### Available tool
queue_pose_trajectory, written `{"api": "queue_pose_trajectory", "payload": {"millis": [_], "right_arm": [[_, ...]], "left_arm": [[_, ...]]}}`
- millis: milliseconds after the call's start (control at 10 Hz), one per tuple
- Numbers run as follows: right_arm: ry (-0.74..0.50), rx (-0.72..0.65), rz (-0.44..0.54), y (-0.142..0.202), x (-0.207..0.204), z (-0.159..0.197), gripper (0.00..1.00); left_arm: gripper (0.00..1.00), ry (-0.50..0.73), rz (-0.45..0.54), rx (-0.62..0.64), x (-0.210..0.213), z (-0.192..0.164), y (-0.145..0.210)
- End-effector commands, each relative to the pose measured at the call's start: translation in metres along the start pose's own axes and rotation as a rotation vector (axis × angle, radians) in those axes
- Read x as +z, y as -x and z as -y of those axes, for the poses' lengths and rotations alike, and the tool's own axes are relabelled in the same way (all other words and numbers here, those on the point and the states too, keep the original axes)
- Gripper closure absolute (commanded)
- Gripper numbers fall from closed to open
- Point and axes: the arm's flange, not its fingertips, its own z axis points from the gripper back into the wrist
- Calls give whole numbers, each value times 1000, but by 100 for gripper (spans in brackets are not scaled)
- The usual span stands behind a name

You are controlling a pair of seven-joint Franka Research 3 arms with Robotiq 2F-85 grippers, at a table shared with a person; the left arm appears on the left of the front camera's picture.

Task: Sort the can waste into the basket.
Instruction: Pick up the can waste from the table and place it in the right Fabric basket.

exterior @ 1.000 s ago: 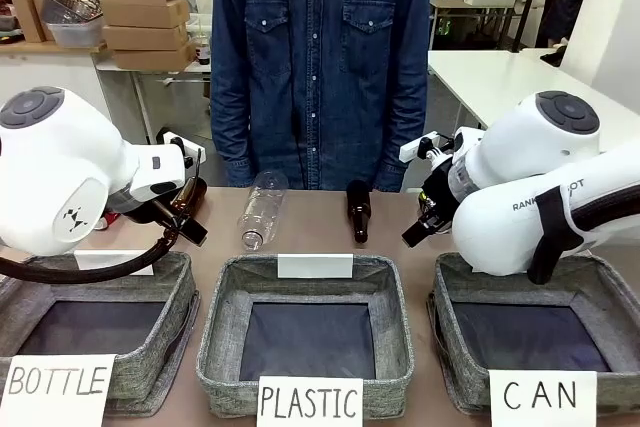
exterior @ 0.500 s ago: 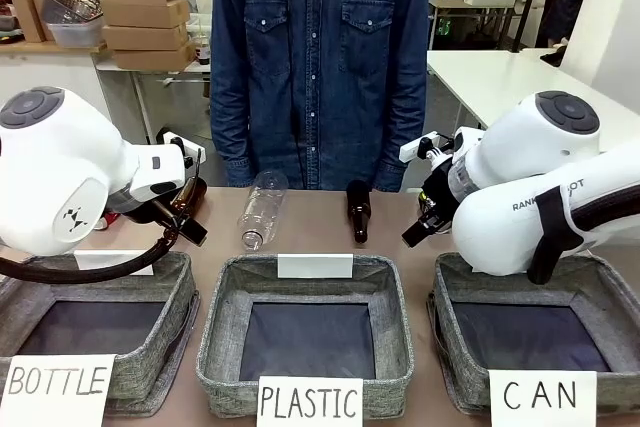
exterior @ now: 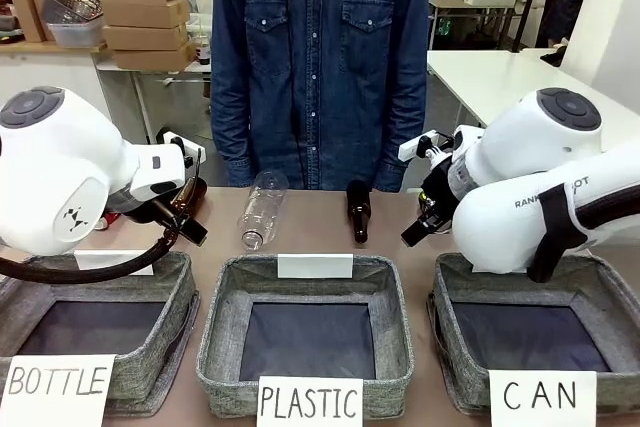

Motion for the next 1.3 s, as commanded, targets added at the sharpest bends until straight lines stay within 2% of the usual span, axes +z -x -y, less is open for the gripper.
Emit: {"api": "queue_pose_trajectory", "payload": {"millis": [0,100,200,300,400,500,600,700,800,900,1000,1100,1200], "right_arm": [[-140,21,61,15,88,21,0],[-128,-14,108,28,125,24,0],[-52,-46,158,42,149,22,0],[25,-51,207,53,159,17,0],[216,-122,163,55,153,12,0],[-63,-43,184,-6,156,34,0],[30,-64,210,-3,180,45,0],[-109,-37,204,-1,171,48,0],[-286,-139,244,12,169,62,0],[-545,-305,344,36,168,86,0],[-768,-466,423,56,166,106,0],[-915,-737,430,69,164,129,0],[-996,-953,406,79,162,150,0]], "left_arm": [[0,55,62,-6,85,-21,3],[0,43,76,-4,131,-31,14],[0,41,172,36,168,-34,27],[0,-10,186,101,182,-32,32],[0,33,119,23,121,-28,-17],[0,33,119,23,121,-28,-17],[0,33,119,23,121,-28,-17],[0,20,148,44,166,-37,-8],[0,193,39,102,168,-55,-7],[0,404,52,273,180,-95,4],[0,540,109,446,183,-133,22],[0,711,133,581,179,-166,44],[0,818,153,732,170,-189,63]]}}
